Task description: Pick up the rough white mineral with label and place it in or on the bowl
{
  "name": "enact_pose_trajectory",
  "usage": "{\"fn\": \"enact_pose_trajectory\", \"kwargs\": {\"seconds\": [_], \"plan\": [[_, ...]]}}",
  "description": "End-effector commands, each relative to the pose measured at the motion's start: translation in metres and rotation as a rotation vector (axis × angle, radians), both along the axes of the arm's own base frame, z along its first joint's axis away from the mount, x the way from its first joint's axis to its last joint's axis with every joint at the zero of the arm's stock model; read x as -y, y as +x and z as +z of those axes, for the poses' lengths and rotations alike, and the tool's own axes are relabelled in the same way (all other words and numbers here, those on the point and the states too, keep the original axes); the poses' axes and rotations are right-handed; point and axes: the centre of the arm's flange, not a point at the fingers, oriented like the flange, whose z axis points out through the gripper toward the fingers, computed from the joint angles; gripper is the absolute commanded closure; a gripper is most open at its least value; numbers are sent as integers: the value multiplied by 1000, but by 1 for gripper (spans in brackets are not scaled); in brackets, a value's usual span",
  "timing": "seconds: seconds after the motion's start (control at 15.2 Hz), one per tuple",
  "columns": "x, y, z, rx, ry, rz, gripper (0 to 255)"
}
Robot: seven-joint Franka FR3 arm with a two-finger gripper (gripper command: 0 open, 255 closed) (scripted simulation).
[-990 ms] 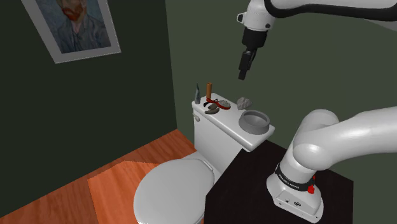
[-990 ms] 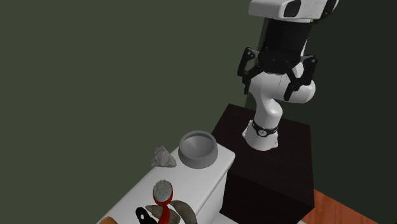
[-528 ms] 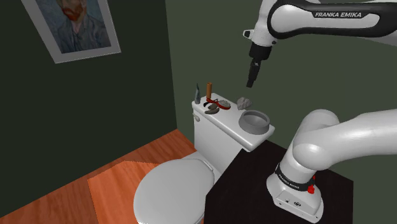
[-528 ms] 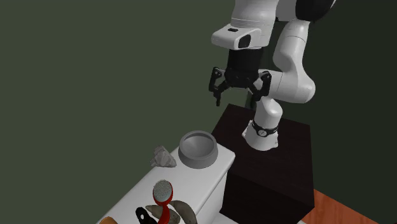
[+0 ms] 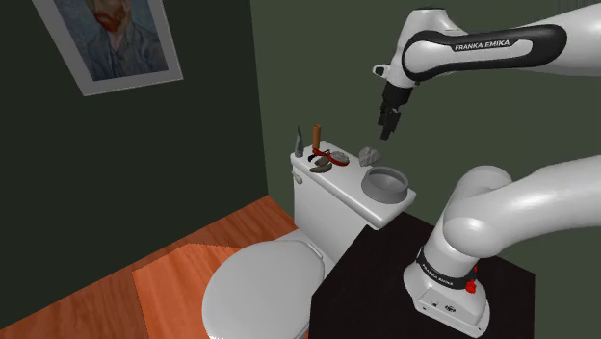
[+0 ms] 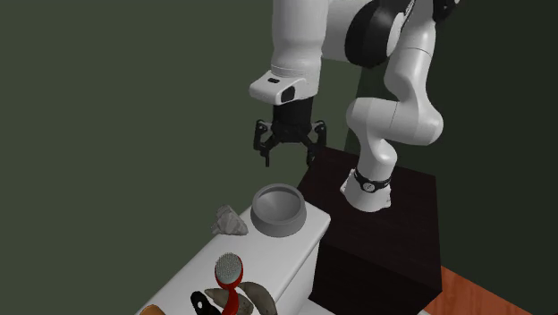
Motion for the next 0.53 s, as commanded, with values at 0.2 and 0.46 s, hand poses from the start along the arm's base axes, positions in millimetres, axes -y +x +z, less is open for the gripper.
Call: {"fn": "enact_pose_trajectory", "kwargs": {"seconds": [0.2,0.46], "plan": [[52,9,-42,10,-3,103,0],[93,22,-75,17,-3,182,0]]}}
